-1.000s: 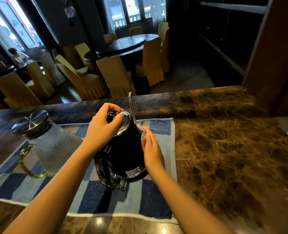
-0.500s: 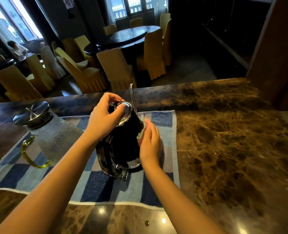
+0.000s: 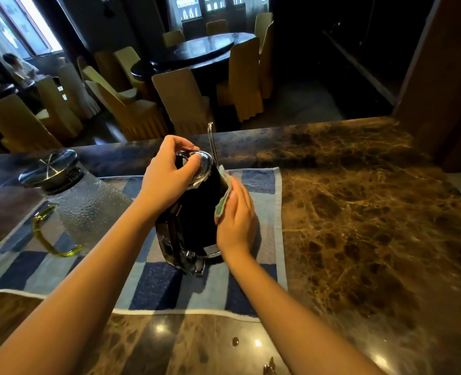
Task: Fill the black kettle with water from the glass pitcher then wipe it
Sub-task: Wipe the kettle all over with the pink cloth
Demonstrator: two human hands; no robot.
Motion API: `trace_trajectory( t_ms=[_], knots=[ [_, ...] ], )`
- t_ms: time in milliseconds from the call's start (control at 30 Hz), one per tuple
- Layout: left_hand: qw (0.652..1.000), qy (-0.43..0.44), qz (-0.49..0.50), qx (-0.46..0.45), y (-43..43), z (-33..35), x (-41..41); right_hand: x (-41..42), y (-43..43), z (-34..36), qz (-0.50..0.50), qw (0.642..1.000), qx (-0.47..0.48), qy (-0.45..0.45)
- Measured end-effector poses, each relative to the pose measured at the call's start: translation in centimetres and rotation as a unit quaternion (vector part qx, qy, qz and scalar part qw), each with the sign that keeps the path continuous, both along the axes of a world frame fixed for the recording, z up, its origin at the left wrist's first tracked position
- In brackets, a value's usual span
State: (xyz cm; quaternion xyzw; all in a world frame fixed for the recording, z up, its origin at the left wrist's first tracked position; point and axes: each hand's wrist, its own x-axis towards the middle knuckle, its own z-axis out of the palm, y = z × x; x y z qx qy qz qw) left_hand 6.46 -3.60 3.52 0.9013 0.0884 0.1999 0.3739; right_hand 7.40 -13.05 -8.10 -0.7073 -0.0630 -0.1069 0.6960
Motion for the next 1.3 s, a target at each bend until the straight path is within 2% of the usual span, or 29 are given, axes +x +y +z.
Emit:
trace_trajectory(
  t_ms=[67,200,300,333,400,467,500,600,700,767,833,867,967,1033,1100,1200,1300],
  knots=[
    [1.000,0.002,0.001,0.002,0.1,-0.1,0.1,-2.1,0.6,-1.4,-0.042,0.997,-0.050,-0.028],
    [1.000,0.007,-0.001,0.005,0.3,-0.2,0.2,-6.0,2.1,-1.6,-0.034,0.990,-0.106,-0.084],
    [1.000,0.005,0.004,0.004,0.2,-0.2,0.2,-2.7,1.5,1.2,-0.028,0.986,-0.116,-0.119],
    [1.000,0.003,0.005,0.003,0.2,-0.2,0.2,-0.6,1.2,2.2,0.001,0.989,-0.112,-0.096],
    [1.000,0.001,0.005,-0.001,0.2,-0.2,0.2,4.2,0.7,3.9,0.135,0.988,-0.070,0.023],
    [1.000,0.002,0.002,-0.005,0.2,-0.2,0.2,7.8,0.1,4.0,0.241,0.958,-0.062,0.139],
    [1.000,0.002,0.001,-0.006,0.2,-0.2,0.3,8.8,0.0,3.4,0.258,0.950,-0.060,0.169],
    [1.000,-0.003,0.003,-0.003,0.3,-0.2,0.3,8.2,-0.6,0.6,0.214,0.954,-0.037,0.206],
    [1.000,-0.004,0.003,0.001,0.3,-0.2,0.3,4.5,-1.3,-1.1,0.153,0.969,-0.016,0.191],
    [1.000,-0.006,0.003,-0.001,0.3,-0.3,0.4,1.1,-1.0,-1.2,0.082,0.989,-0.053,0.112],
    [1.000,-0.007,0.005,0.002,0.4,-0.3,0.4,-2.5,-0.3,-0.5,0.037,0.992,-0.117,0.011],
    [1.000,-0.007,0.003,0.002,0.3,-0.3,0.4,-3.5,0.1,0.0,0.046,0.992,-0.111,-0.022],
    [1.000,-0.014,-0.001,-0.002,0.2,-0.2,0.4,-1.3,0.3,2.7,0.141,0.989,-0.012,-0.052],
    [1.000,-0.019,0.001,0.003,0.2,-0.1,0.4,2.3,-0.1,4.4,0.215,0.974,0.049,-0.042],
    [1.000,-0.021,-0.001,0.005,0.3,-0.1,0.4,5.0,-0.1,4.9,0.253,0.966,0.040,-0.021],
    [1.000,-0.017,-0.007,0.004,0.3,-0.1,0.4,5.8,0.0,3.3,0.209,0.973,-0.068,0.068],
    [1.000,-0.014,-0.009,0.004,0.4,-0.2,0.4,3.1,-1.0,0.8,0.118,0.985,-0.060,0.113]
  ],
)
